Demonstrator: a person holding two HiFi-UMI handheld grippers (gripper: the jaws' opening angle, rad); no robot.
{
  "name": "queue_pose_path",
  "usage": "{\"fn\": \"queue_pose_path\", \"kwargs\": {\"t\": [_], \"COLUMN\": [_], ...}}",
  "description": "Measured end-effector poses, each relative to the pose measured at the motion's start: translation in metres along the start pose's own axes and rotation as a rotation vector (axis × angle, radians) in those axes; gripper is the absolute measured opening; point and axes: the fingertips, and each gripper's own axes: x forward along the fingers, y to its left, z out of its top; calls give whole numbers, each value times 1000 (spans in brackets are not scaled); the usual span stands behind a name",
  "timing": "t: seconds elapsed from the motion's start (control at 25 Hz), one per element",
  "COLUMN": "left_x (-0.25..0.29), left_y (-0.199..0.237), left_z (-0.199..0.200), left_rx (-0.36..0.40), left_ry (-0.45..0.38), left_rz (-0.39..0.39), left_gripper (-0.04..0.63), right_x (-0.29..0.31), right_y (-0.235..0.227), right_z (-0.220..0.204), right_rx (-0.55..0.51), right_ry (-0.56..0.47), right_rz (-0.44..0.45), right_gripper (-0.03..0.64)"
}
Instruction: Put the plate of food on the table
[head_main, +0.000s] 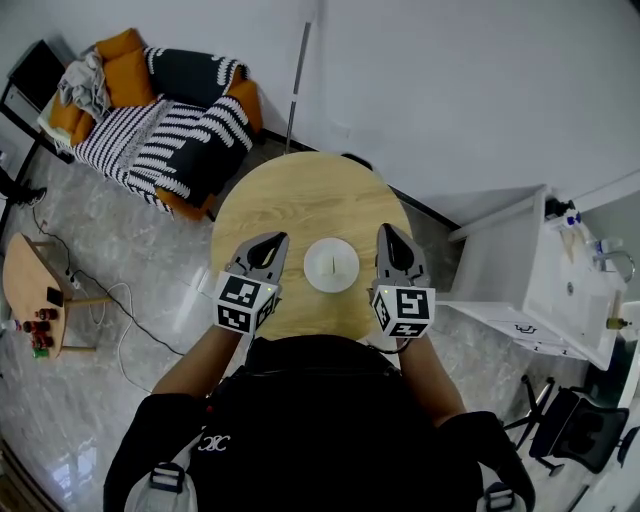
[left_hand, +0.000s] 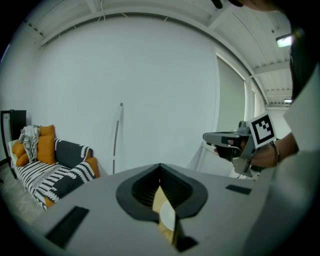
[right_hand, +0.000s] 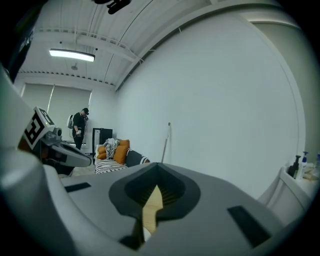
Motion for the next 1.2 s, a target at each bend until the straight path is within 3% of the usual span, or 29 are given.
{"fn": "queue_pose_path", "kwargs": {"t": [1.2], "left_x": [-2], "left_y": [20], "left_z": [3], "left_rx": [-8], "left_ry": [-2], "left_rz": [48], "left_gripper": [6], "right_x": [1], "right_y": [5], "right_z": [-17], "right_rx": [-12], "right_ry": [48], "right_rz": [45], "right_gripper": [6]}}
